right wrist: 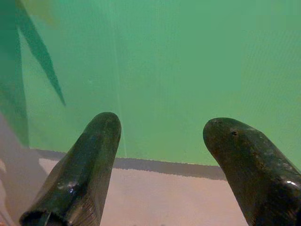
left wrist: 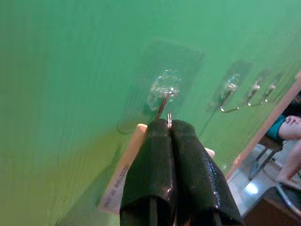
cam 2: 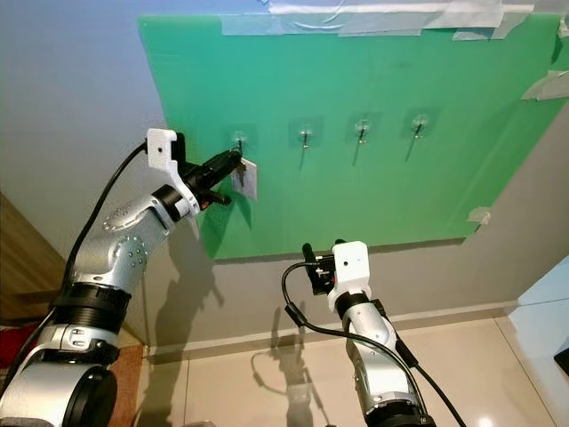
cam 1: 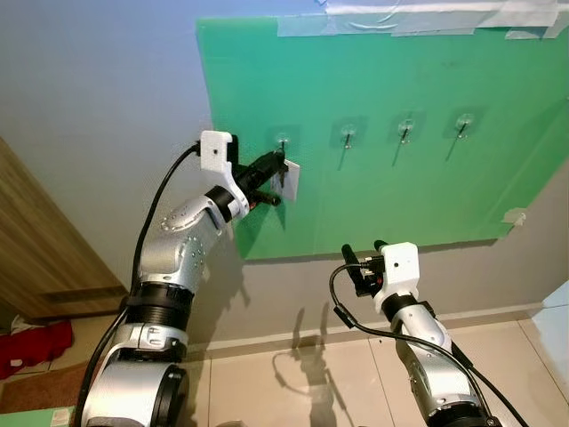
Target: Hang keys on a hook
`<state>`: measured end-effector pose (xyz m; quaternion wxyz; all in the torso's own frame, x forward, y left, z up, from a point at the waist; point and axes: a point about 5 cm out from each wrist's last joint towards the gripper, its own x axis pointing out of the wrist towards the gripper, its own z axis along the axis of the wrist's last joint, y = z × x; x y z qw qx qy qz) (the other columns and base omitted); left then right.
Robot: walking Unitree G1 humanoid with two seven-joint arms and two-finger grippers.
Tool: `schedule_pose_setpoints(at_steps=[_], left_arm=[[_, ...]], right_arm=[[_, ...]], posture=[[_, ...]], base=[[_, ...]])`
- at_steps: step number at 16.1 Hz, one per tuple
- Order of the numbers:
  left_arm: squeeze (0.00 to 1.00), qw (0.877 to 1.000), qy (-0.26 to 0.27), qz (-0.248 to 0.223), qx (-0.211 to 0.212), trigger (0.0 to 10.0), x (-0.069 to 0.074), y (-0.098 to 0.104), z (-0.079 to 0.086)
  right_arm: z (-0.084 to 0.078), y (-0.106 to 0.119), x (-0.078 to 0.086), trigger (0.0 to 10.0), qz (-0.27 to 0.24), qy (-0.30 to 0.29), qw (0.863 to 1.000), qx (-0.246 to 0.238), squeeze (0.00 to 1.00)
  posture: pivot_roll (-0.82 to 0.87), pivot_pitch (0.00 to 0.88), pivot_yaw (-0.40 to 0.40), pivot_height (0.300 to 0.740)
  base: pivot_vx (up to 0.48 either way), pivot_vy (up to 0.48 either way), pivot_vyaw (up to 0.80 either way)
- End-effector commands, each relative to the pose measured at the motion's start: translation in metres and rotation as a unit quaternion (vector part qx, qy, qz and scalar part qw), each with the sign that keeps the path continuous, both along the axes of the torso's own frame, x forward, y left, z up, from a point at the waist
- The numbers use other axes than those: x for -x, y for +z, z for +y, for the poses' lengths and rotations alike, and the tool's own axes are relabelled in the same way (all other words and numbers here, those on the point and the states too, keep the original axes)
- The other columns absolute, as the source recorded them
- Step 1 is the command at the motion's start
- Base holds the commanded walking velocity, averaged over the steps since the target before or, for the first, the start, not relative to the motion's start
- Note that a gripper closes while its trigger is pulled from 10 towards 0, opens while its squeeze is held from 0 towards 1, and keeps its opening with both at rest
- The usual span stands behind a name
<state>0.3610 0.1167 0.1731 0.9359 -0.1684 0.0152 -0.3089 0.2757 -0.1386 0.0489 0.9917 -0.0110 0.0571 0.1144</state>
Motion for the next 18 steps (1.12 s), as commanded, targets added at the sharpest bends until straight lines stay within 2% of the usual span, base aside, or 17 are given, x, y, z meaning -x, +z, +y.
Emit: schedule_pose_setpoints(at_steps=[1, 3, 5, 9, 13, 14, 15, 16, 17, 18], left_arm=[[0.00, 1.000, 0.015, 0.018, 0.016, 10.0, -0.004, 0.002, 0.006], [0.00, 0.998, 0.018, 0.058, 0.033, 10.0, -0.006, -0.005, 0.006], [0.00, 0.996, 0.020, 0.079, 0.029, 10.0, -0.006, -0.009, 0.006], [0.00, 0.994, 0.000, 0.098, 0.043, 10.0, -0.003, -0.008, 0.000], [0.00, 0.996, 0.012, 0.086, -0.021, 10.0, -0.002, -0.016, 0.000], [0.38, 0.996, 0.016, 0.079, -0.041, 10.0, -0.001, -0.018, 0.000], [1.00, 0.993, 0.034, 0.049, -0.101, 10.0, 0.000, -0.021, 0.002], [1.00, 0.984, 0.038, 0.019, -0.175, 10.0, 0.001, -0.026, 0.002], [1.00, 0.975, 0.040, 0.002, -0.220, 10.0, 0.002, -0.029, 0.002], [1.00, 0.957, 0.042, -0.027, -0.287, 10.0, 0.005, -0.035, 0.001]], right_arm=[[0.005, 0.005, -0.002, 10.0, -0.007, 0.011, 1.000, -0.002, 0.00], [0.005, 0.005, -0.002, 10.0, -0.006, 0.011, 1.000, -0.002, 0.00], [0.004, 0.004, -0.002, 10.0, -0.005, 0.011, 1.000, -0.002, 0.00], [0.004, 0.004, -0.001, 10.0, -0.005, 0.011, 1.000, -0.002, 0.00], [0.004, 0.004, -0.001, 10.0, -0.004, 0.012, 1.000, -0.001, 0.00], [0.004, 0.003, -0.001, 10.0, -0.004, 0.012, 1.000, -0.001, 0.00], [0.004, 0.003, -0.001, 10.0, -0.004, 0.012, 1.000, -0.001, 0.00], [0.004, 0.004, -0.002, 10.0, -0.004, 0.012, 1.000, 0.000, 0.00], [0.004, 0.004, -0.002, 10.0, -0.004, 0.012, 1.000, 0.000, 0.00], [0.004, 0.004, -0.002, 10.0, -0.004, 0.012, 1.000, -0.001, 0.00]], posture=[[0.00, 0.000, 0.039, 0.736], [0.00, 0.000, 0.041, 0.736], [0.00, 0.000, 0.042, 0.736], [-0.01, 0.000, 0.041, 0.736], [0.00, 0.000, 0.039, 0.736], [0.00, 0.000, 0.039, 0.736], [0.00, 0.000, 0.038, 0.736], [0.00, 0.000, 0.039, 0.736], [0.00, 0.000, 0.039, 0.736], [0.00, 0.000, 0.040, 0.736]], base=[[0.000, 0.000, 0.00], [0.000, 0.000, 0.00], [0.000, 0.000, 0.00], [0.000, 0.000, 0.00], [0.000, 0.000, 0.00], [0.000, 0.000, 0.00], [0.000, 0.000, 0.00], [0.000, 0.000, 0.00], [0.000, 0.000, 0.00], [0.000, 0.000, 0.00]])
